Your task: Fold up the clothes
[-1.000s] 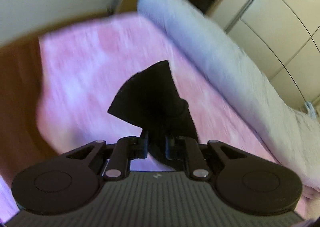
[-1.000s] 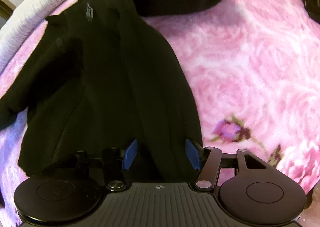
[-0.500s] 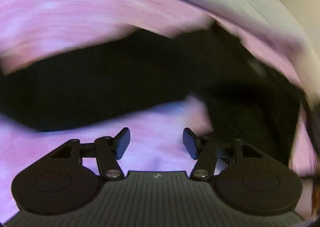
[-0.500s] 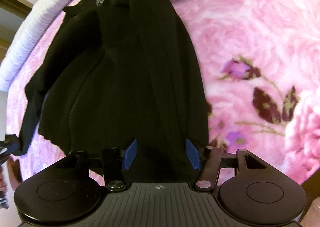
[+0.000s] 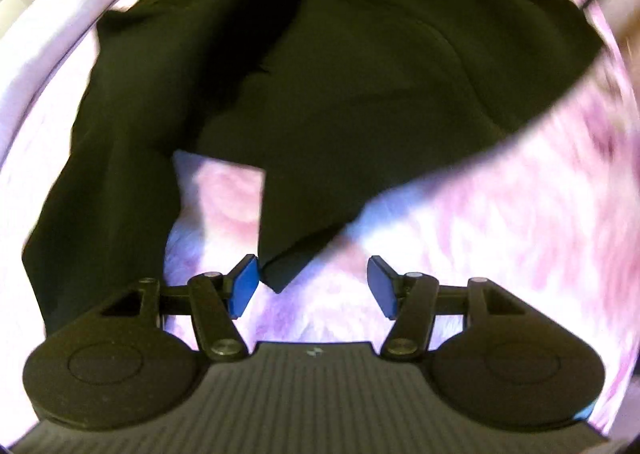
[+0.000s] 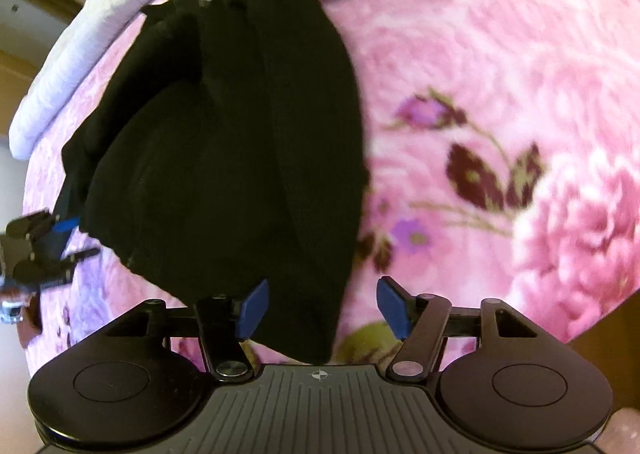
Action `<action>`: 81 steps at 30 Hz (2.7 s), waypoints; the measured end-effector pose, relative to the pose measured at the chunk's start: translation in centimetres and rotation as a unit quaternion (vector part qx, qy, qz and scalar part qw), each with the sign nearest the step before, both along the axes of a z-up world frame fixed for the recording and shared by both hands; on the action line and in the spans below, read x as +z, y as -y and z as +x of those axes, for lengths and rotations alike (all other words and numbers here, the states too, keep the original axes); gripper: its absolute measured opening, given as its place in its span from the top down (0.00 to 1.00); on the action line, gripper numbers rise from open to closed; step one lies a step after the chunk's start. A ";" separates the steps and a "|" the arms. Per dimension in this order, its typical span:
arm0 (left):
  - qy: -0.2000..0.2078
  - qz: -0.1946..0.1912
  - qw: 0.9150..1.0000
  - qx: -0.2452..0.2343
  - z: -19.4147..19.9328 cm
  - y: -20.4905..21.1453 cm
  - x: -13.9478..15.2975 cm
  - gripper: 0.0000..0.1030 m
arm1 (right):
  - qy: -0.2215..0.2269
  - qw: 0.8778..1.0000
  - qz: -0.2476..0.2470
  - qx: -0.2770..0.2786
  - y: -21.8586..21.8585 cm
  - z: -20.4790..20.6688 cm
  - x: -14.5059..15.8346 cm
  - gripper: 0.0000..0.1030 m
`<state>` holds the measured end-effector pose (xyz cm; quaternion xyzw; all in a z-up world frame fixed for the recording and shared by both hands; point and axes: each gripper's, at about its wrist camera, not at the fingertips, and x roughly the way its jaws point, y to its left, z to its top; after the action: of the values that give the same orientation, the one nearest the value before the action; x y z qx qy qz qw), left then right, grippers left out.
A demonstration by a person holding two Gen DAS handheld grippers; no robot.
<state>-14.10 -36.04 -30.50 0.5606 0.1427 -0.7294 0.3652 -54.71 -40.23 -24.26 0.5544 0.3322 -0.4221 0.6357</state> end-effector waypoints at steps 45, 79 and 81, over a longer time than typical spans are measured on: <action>0.012 0.031 0.990 0.136 -10.8 -11.2 8.7 0.72 | -0.150 0.968 -0.156 0.129 15.0 -7.0 14.4 0.50; 0.027 0.024 0.988 0.148 -26.5 11.4 12.1 0.59 | -0.163 0.966 -0.167 -0.109 28.6 -22.9 1.4 0.50; 0.025 0.023 0.984 0.173 -24.7 11.5 12.0 0.58 | -0.148 0.972 -0.158 -0.093 27.2 -21.7 1.8 0.50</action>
<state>-38.77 -47.51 -18.51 0.5536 0.2452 -0.6374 0.4766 -76.45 -67.41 -22.42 0.4069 0.2983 -0.6040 0.6169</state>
